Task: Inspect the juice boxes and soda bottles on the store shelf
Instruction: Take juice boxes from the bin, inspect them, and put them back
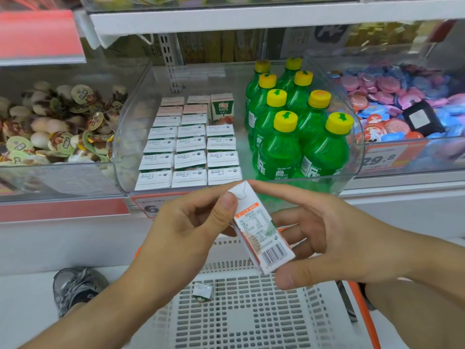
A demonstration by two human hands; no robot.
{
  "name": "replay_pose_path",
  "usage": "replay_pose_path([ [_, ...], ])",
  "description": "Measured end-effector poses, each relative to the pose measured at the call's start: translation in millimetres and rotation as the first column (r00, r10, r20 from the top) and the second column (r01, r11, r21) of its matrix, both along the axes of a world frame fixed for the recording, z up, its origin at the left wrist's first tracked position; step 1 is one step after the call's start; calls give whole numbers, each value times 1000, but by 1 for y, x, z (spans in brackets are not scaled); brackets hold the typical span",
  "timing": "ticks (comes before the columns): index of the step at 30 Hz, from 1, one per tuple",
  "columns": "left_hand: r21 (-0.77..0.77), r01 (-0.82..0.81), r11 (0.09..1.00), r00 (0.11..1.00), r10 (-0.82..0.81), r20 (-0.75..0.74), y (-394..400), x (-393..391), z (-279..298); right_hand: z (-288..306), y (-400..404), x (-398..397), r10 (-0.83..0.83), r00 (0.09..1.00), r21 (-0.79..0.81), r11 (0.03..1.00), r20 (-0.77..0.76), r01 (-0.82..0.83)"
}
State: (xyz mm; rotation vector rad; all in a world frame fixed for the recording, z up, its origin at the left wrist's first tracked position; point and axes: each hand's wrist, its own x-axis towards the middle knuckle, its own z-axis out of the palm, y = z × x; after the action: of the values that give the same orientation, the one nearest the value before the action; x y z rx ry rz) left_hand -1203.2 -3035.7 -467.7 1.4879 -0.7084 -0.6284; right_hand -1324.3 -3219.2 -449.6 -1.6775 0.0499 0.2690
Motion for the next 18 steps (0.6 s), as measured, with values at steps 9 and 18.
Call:
replay_pose_path([
  [9,54,-11,998,1000,10,11,-1,2,-3,-2,-4,-1,-73,996,3,997,42,73],
  [18,136,-64,989,993,76,-91,-1,3,1,-1,21,-8,-251,965,-91,962,69,257],
])
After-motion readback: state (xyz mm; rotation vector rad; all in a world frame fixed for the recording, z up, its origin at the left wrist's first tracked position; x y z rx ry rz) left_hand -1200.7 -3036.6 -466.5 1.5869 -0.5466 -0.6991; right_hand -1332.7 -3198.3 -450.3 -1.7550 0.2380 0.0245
